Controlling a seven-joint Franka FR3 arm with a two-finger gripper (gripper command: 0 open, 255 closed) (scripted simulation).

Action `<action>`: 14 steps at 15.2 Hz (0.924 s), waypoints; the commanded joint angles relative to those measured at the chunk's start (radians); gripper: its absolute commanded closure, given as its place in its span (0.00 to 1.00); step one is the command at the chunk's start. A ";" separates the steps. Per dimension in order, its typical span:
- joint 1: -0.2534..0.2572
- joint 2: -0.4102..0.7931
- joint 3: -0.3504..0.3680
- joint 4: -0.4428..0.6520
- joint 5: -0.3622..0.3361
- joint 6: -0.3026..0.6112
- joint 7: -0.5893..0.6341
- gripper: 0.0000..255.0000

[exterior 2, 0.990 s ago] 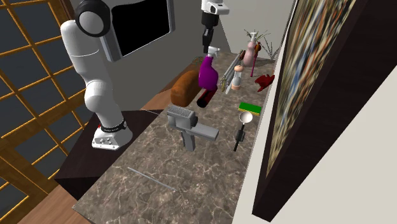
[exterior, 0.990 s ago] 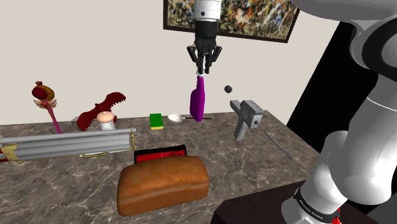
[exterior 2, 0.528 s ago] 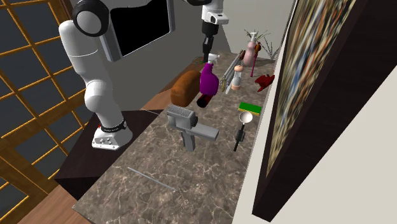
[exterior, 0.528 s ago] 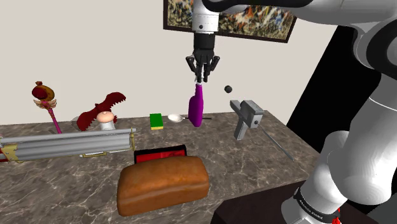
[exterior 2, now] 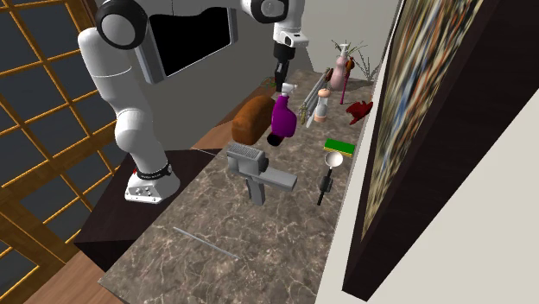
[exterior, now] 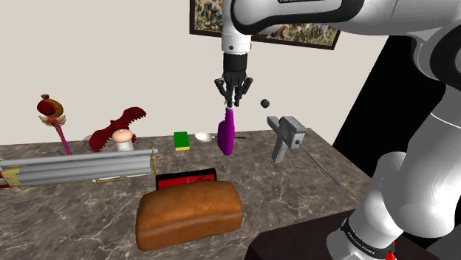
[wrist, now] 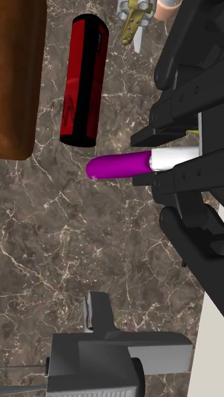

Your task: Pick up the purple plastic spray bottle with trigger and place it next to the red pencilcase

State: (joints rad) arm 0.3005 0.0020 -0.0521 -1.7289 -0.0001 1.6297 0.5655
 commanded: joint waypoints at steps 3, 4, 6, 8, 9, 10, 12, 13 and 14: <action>-0.001 -0.001 -0.001 -0.057 0.000 0.056 -0.002 1.00; -0.001 -0.001 -0.001 -0.070 0.000 0.070 -0.003 1.00; -0.001 0.000 -0.001 -0.096 0.000 0.096 -0.003 1.00; -0.001 0.002 -0.001 -0.120 0.000 0.123 -0.003 1.00; -0.001 0.003 -0.001 -0.132 0.000 0.136 -0.003 1.00; -0.001 0.004 -0.001 -0.144 0.000 0.149 -0.003 1.00; -0.001 0.008 -0.001 -0.167 0.000 0.175 -0.003 1.00; -0.001 0.010 -0.001 -0.178 0.000 0.189 -0.003 1.00; -0.001 0.012 -0.001 -0.188 0.000 0.202 -0.003 1.00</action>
State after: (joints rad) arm 0.2991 0.0117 -0.0535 -1.9060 0.0003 1.8165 0.5628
